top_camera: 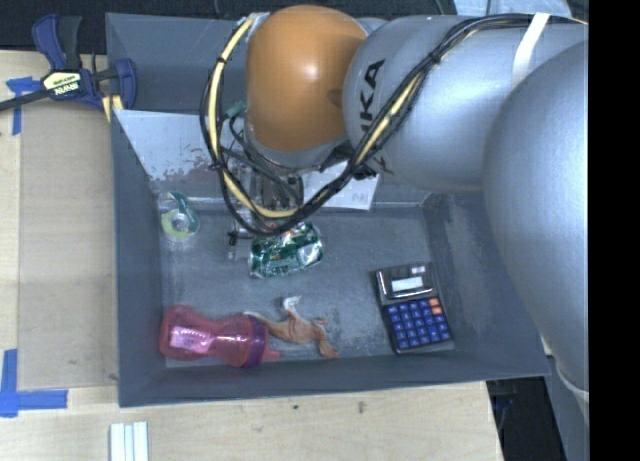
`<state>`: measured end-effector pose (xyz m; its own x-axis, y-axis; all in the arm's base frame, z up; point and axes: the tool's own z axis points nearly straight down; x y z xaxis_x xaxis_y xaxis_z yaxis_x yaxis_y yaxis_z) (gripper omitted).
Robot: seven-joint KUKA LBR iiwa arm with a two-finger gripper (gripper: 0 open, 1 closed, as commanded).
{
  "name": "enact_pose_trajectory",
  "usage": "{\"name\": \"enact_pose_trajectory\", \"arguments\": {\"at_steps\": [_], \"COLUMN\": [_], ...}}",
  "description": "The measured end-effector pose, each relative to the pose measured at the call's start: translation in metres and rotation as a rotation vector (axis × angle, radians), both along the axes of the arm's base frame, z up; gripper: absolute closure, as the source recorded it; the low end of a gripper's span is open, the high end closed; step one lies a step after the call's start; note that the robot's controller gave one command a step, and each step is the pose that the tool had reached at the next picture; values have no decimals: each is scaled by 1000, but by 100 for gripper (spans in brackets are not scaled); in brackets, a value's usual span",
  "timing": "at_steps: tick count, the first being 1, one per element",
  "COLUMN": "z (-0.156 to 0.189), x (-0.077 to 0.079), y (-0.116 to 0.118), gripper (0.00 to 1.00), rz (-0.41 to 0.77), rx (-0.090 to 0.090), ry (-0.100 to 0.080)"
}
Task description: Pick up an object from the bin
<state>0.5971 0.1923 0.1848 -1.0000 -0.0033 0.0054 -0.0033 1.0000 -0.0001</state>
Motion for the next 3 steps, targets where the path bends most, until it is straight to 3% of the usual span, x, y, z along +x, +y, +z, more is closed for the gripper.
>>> {"name": "enact_pose_trajectory", "arguments": {"at_steps": [1,2,3], "z": [5,-40,-39], "x": [2,-13,-13], "y": [-1,-25,-25], "gripper": [0,100,100], "rz": [-3,208,208], "rx": [1,1,2], "ry": [-8,-1,-1]}}
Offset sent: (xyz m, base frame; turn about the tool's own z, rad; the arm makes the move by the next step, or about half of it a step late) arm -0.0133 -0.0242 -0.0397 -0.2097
